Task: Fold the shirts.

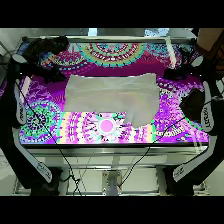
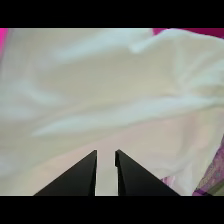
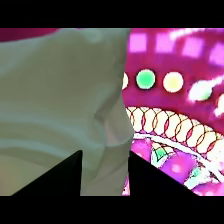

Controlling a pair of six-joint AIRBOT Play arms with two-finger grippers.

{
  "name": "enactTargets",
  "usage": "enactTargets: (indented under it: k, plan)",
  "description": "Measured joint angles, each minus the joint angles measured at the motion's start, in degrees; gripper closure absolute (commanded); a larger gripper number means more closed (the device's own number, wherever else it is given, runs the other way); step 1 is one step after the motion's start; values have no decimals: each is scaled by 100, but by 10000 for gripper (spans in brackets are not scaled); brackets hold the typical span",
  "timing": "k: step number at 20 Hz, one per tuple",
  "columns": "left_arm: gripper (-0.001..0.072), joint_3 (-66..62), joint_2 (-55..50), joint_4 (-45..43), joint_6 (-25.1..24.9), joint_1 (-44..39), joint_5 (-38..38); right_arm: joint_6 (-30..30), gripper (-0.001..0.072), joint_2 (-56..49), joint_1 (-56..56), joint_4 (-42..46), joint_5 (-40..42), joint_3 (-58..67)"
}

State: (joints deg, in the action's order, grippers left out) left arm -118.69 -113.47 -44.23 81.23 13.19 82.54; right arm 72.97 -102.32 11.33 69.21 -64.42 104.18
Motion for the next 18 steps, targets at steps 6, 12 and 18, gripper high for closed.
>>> enactTargets:
  k: [6,12,18]
  plan:
    - [695,-57,1836,63,-1237,2,26,-481,365,1397,28,46,-741,184]
    - [695,343,3136,-785,-1316,2,1034,-575,365,2535,144,146,-1646,-389]
    - [683,1891,3403,-1141,-1163,2,1222,-658,185,3458,568,-63,-1631,-2640]
